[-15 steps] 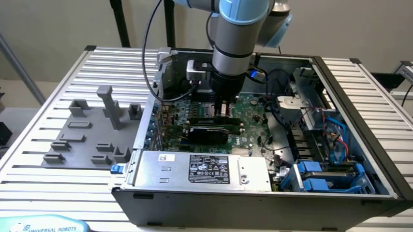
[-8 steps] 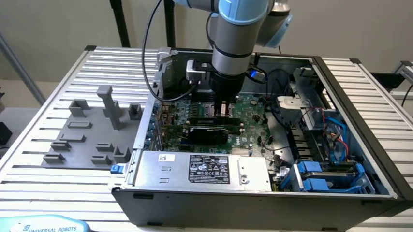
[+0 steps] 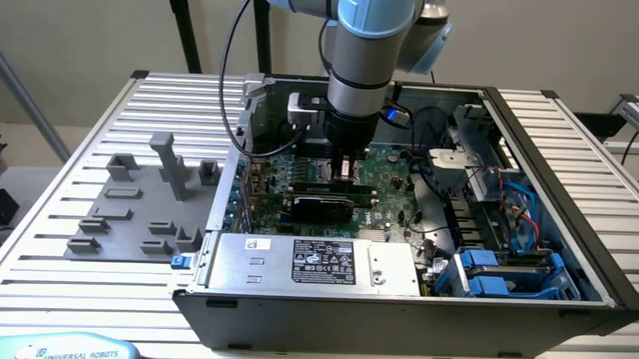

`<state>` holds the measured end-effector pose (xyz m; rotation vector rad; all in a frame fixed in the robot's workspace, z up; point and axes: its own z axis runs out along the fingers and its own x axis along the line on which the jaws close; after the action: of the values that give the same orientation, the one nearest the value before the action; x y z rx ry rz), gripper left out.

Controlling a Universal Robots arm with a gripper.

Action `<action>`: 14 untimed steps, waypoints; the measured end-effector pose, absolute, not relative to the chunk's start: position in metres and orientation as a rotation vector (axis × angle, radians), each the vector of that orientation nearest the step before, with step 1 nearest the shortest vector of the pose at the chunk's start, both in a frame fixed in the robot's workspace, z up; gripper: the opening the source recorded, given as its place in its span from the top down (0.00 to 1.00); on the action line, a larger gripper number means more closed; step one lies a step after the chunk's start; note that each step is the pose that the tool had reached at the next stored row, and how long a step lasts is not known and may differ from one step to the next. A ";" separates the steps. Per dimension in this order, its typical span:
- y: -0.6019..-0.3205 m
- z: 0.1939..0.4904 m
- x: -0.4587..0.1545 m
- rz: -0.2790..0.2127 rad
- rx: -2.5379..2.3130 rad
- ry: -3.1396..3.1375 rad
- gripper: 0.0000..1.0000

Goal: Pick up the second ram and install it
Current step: 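Insert the second ram into the second slot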

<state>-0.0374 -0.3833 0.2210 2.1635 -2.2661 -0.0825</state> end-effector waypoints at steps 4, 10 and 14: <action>-0.383 0.227 -0.037 -0.082 2.163 -2.266 0.78; -0.383 0.244 -0.037 -0.082 2.164 -2.266 0.78; -0.383 0.247 -0.038 -0.083 2.164 -2.266 0.89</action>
<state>-0.0376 -0.3833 0.2466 2.1636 -2.2661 -0.0825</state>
